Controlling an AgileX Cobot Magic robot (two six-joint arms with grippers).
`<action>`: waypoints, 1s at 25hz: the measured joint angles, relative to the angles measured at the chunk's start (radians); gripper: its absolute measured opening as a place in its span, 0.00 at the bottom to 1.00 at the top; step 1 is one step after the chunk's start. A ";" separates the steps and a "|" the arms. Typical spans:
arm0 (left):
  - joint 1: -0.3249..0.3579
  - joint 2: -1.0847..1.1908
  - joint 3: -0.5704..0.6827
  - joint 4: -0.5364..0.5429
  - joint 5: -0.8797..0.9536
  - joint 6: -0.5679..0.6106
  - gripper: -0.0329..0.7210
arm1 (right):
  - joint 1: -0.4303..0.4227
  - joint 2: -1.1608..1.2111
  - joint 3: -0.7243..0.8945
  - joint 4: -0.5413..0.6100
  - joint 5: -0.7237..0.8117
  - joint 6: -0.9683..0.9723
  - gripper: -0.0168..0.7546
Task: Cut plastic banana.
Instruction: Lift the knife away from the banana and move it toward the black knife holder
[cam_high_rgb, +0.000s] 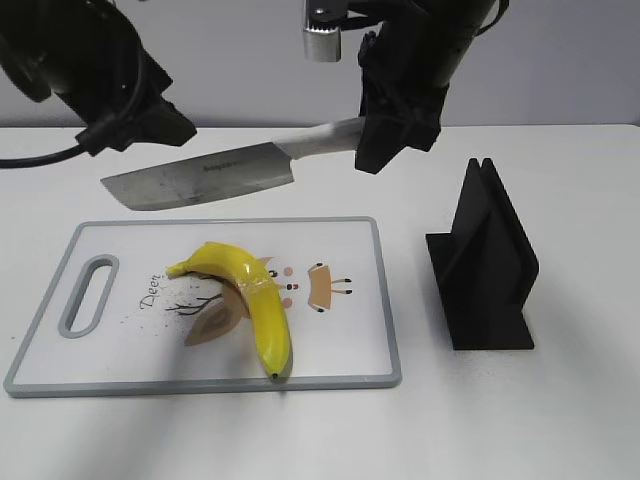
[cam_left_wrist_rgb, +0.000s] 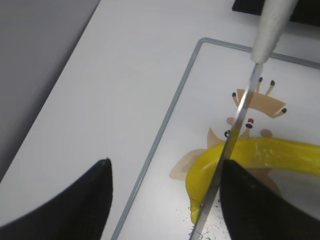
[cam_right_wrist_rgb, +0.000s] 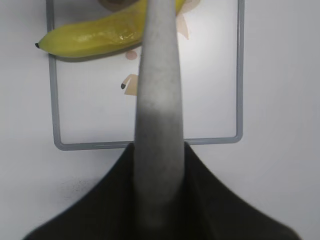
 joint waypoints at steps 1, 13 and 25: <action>0.003 -0.002 0.000 0.006 -0.010 -0.028 0.91 | 0.000 0.000 0.000 -0.009 0.000 0.034 0.27; 0.212 -0.037 -0.132 0.368 0.254 -0.856 0.85 | 0.000 0.000 -0.130 -0.188 0.001 0.715 0.27; 0.422 -0.184 -0.022 0.395 0.545 -0.982 0.81 | -0.038 -0.156 -0.045 -0.251 0.002 1.185 0.27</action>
